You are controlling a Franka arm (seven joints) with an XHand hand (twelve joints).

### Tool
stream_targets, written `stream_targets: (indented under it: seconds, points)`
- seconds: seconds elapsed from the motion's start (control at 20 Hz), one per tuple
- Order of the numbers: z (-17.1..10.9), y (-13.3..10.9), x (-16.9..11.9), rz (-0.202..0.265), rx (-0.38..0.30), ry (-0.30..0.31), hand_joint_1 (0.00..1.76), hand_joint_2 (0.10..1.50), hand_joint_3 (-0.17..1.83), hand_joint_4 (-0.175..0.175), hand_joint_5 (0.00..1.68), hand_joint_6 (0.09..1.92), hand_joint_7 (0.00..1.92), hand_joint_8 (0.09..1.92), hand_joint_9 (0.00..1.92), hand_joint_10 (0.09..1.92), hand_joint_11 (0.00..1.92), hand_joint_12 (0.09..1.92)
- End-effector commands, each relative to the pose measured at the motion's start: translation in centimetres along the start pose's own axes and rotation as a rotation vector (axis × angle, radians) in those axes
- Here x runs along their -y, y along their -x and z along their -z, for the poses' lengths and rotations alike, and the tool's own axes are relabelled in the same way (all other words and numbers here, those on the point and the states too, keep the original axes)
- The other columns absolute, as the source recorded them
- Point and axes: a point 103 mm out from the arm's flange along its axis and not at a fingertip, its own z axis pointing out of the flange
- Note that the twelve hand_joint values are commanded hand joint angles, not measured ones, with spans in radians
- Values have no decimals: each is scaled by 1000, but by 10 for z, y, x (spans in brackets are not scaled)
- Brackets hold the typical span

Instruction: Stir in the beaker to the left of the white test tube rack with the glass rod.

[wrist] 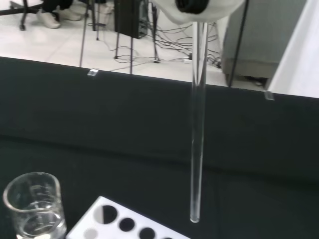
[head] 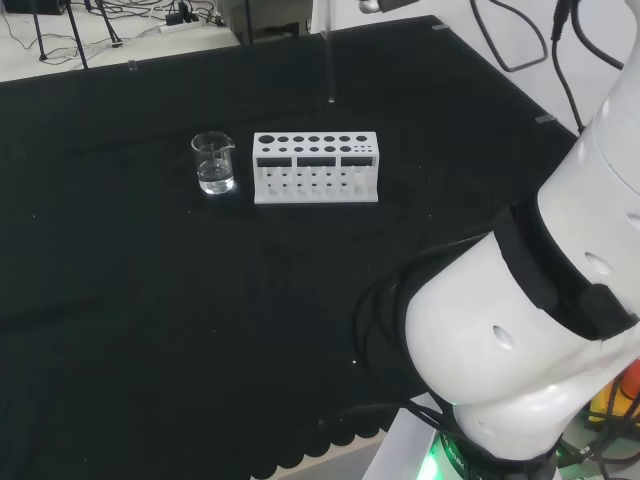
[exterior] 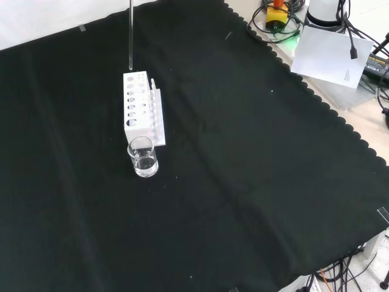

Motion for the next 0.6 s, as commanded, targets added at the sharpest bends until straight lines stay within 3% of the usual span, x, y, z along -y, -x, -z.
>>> stream_targets:
  seconds: [0.05, 0.6]
  points:
    - [10, -43, -26, 96, -21, 13, 1295, 1068, 9, -175, 1118, 459, 1083, 1161, 1552, 937, 1383, 1174]
    - [-6, -116, -50, 271, -79, 18, 1296, 1069, 7, -175, 1119, 458, 1083, 1160, 1553, 936, 1383, 1174]
